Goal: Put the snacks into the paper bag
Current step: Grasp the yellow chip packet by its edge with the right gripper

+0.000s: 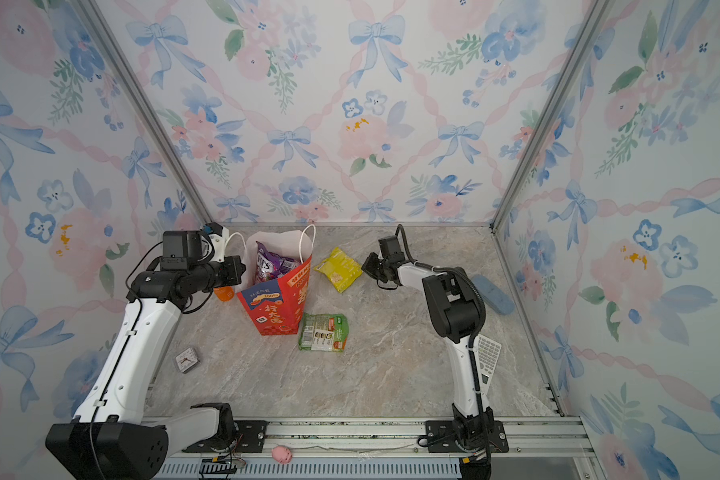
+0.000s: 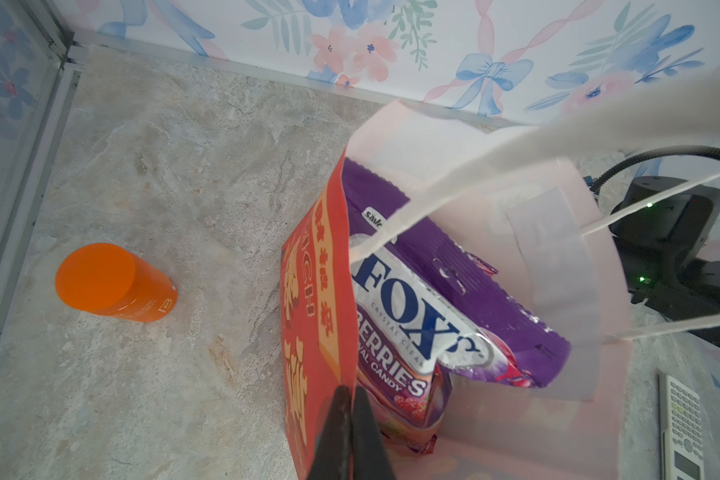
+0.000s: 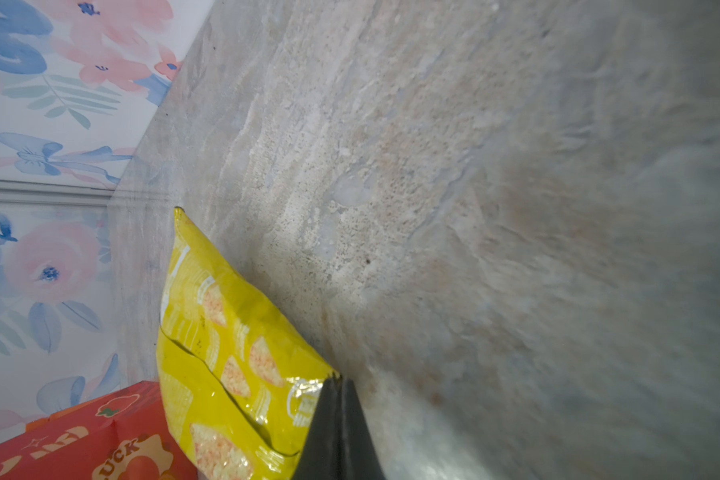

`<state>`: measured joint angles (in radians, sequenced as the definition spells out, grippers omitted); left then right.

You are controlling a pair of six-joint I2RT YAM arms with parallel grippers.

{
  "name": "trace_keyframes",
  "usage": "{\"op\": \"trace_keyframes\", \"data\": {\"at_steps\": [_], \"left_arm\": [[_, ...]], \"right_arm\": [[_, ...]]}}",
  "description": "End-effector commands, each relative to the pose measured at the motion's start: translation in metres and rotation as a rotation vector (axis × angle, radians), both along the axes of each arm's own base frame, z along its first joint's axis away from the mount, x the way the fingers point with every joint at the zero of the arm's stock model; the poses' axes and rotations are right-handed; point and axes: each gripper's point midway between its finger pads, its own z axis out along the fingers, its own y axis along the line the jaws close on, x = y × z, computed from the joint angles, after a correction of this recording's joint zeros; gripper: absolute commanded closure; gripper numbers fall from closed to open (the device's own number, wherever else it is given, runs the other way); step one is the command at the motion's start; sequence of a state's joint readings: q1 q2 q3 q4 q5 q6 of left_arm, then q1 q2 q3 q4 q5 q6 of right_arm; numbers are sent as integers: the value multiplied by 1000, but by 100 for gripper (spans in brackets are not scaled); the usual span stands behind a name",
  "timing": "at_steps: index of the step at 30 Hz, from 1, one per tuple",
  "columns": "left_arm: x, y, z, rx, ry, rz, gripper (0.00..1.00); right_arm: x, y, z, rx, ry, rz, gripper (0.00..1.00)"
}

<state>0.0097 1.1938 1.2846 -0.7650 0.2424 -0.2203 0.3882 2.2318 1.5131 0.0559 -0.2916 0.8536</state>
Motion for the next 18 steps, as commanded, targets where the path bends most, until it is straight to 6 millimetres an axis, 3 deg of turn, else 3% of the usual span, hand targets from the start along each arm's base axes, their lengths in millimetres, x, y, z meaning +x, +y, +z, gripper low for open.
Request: {"op": "trace_keyframes", "data": {"at_steps": [1,9,18], "left_arm": [[0,2,7,11,-31,-10,100],[0,1,7,10,-32,-12,100],[0,1,8,7,-34,-14,100]], "right_arm": [[3,6,17,13,-51,12,100],[-10,0,44,21,-97,19,100],[-57,-6,77,58,-138,19,100]]}}
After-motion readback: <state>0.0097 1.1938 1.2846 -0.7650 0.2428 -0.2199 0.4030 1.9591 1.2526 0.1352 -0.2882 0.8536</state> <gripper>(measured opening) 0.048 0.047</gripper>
